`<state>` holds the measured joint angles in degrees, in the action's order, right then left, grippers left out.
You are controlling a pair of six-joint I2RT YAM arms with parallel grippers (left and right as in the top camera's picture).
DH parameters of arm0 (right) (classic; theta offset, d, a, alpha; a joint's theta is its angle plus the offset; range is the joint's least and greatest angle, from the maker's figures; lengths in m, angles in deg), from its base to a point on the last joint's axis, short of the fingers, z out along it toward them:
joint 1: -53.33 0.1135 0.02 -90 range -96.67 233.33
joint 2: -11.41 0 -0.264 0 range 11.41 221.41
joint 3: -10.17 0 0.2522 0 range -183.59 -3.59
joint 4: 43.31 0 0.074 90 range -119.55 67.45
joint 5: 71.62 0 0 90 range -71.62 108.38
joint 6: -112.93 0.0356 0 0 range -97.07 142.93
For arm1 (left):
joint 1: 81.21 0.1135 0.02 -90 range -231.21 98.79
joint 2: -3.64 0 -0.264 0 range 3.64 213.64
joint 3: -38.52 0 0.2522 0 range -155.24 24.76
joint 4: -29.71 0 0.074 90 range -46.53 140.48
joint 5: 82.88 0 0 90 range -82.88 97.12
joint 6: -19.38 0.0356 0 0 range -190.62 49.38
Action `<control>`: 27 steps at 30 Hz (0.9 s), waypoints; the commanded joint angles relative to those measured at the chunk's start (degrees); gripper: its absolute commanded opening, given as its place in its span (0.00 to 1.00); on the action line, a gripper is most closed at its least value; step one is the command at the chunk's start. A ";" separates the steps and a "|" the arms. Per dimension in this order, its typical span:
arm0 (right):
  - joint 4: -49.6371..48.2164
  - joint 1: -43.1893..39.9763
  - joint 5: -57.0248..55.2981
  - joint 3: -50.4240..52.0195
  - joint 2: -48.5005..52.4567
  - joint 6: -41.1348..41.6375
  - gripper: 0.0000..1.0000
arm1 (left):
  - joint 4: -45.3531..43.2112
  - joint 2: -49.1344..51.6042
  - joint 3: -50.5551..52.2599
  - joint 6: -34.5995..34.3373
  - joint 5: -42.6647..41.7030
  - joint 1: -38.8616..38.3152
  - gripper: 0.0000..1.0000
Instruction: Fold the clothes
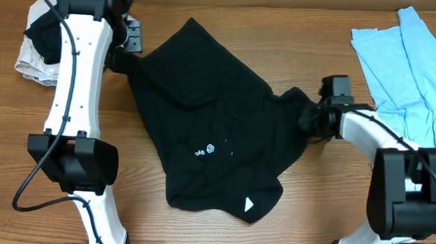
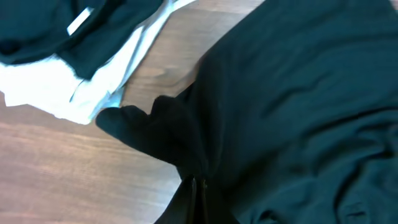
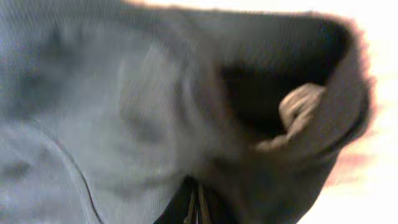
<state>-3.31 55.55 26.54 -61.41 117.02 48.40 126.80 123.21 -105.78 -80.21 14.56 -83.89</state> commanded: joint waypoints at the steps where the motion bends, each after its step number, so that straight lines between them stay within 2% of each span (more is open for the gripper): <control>1: -4.13 -6.32 -6.54 2.27 6.78 0.50 0.04 | -2.75 -1.81 -0.52 -1.36 -2.40 -2.14 0.04; 7: -13.27 -15.39 -6.54 -0.63 6.78 -0.15 0.04 | -10.60 -1.73 7.17 -4.79 -4.04 -3.91 0.04; 9: -13.57 -17.42 -5.77 -3.08 6.78 -0.20 0.04 | -12.98 -1.73 10.54 -6.45 -5.57 -3.89 0.04; 15: -0.42 -19.65 2.36 -15.50 5.92 -3.98 0.04 | -17.57 -1.70 16.98 -7.37 -5.55 -3.85 0.04; 20: 16.76 -17.20 14.64 -27.74 0.81 -11.04 0.31 | -18.78 -1.73 17.29 -7.34 -5.38 -2.91 0.04; 23: 23.30 -14.19 19.82 -29.27 -1.97 -13.86 0.40 | -19.02 -1.73 17.29 -7.32 -5.38 -2.49 0.04; 27: 31.15 -8.44 24.72 -29.07 -2.80 -17.11 0.45 | -19.06 -1.73 17.29 -7.15 -5.38 -1.77 0.04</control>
<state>24.34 42.58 43.61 -89.89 115.66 36.09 108.12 123.01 -88.82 -86.81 9.36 -86.56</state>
